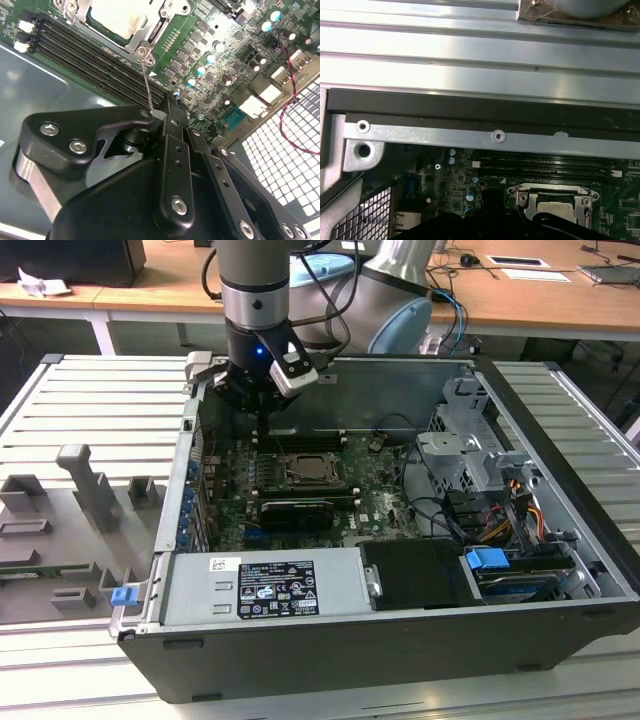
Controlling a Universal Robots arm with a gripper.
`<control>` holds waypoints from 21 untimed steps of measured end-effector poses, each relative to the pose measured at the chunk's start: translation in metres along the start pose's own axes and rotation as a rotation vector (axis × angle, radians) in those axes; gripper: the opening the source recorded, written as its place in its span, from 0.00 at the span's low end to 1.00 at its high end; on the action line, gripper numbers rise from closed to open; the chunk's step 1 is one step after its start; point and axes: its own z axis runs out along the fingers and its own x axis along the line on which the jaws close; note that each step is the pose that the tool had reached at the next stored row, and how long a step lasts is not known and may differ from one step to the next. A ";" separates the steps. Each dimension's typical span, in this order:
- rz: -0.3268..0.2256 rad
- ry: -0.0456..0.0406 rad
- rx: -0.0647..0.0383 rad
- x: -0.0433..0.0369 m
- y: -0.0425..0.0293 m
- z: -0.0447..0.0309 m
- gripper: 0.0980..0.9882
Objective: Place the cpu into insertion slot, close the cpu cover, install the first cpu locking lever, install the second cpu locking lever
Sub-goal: 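Install the first cpu locking lever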
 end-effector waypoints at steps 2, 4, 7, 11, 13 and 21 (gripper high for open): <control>0.000 0.0000 0.000 -0.0011 -0.0001 0.0000 0.01; 0.000 0.0001 0.000 -0.0028 -0.0002 0.0001 0.01; 0.000 0.0001 0.002 -0.0074 -0.0005 0.0007 0.01; 0.000 0.0003 0.002 -0.0256 -0.0017 0.0021 0.01; 0.000 0.0003 0.002 -0.0321 -0.0021 0.0024 0.01; 0.000 0.0003 0.002 -0.0471 -0.0032 0.0036 0.01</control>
